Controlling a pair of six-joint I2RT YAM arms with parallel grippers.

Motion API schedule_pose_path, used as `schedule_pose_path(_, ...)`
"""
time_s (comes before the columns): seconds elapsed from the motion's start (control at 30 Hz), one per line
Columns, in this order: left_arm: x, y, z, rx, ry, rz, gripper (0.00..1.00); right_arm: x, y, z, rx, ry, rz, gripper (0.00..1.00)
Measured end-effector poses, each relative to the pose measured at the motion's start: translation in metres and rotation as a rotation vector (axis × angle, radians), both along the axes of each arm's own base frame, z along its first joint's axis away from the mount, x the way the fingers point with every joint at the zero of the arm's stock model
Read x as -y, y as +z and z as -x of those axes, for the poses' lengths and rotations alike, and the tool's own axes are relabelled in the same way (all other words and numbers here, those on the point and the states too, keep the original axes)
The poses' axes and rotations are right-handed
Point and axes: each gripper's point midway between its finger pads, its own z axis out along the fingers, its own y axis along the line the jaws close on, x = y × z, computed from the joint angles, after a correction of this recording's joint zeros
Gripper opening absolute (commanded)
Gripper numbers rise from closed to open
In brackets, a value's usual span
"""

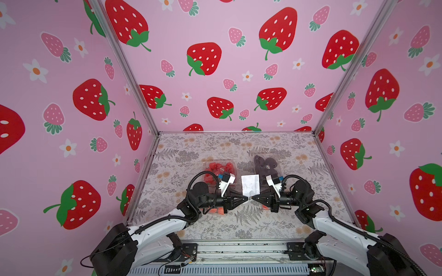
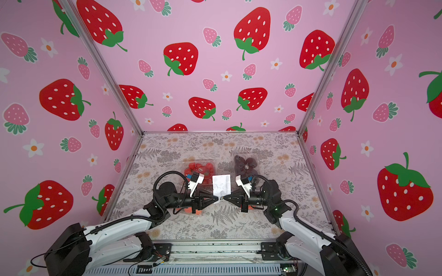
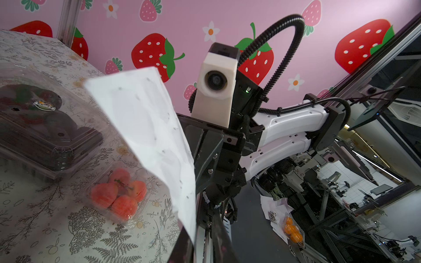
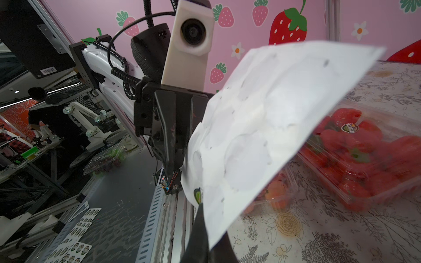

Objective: Label fruit boxes
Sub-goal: Adjust the label sticker.

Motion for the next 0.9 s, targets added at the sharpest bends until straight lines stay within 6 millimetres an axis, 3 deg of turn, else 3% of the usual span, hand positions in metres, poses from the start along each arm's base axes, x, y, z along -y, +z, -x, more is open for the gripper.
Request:
schedule_pose_path(0.17, -0.001, -0.001, -0.001, 0.002, 0.007, -0.006, 0.25, 0.001, 0.005, 0.002, 0.012, 0.009, -0.016, 0.00)
schedule_pose_path(0.27, -0.001, -0.002, -0.001, -0.003, 0.007, -0.010, 0.19, 0.001, 0.008, 0.003, 0.016, 0.010, -0.021, 0.00)
schedule_pose_path(0.6, 0.001, -0.007, -0.003, -0.008, 0.014, -0.020, 0.15, 0.002, 0.010, 0.005, 0.023, 0.012, -0.028, 0.00)
schedule_pose_path(0.87, 0.003, -0.012, -0.004, -0.026, 0.011, -0.028, 0.07, 0.002, 0.010, 0.005, 0.024, 0.012, -0.028, 0.00)
schedule_pose_path(0.9, 0.003, -0.012, -0.004, -0.027, 0.011, -0.028, 0.02, 0.002, 0.011, 0.005, 0.024, 0.012, -0.028, 0.00)
